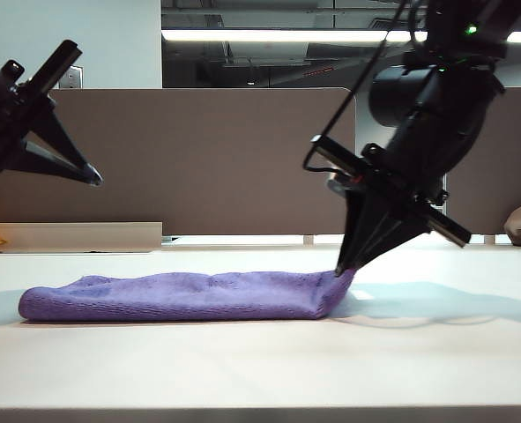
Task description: Fold the bottom of the cloth upward, then fold it vertically to form a square shape.
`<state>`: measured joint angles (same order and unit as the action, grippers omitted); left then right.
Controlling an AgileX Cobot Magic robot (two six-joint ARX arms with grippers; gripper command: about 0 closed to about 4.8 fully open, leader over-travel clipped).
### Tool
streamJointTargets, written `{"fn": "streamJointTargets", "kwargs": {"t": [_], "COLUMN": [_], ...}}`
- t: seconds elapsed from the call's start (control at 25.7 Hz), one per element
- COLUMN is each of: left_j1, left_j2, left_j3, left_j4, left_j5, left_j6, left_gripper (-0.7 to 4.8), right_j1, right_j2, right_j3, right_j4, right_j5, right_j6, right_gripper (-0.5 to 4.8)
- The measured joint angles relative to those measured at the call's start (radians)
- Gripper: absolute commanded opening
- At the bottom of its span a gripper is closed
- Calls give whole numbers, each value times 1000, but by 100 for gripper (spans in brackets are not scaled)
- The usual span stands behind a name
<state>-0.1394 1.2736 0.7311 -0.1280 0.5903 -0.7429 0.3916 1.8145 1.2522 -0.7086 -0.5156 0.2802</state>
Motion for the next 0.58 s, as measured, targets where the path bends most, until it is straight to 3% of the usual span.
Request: {"fn": "streamJointTargets", "kwargs": {"t": [0.58], "left_j1": [0], "left_j2": [-222], "left_j3": [0], "left_j4": [-55], "left_j5": [-1], "left_j6": [6], "left_gripper": [-6], "right_j1": [166], "right_j2": [55], "right_j3": [246], "right_j4": [-24], "right_j5": [85], "right_j6": [6], "right_gripper": [-2]}}
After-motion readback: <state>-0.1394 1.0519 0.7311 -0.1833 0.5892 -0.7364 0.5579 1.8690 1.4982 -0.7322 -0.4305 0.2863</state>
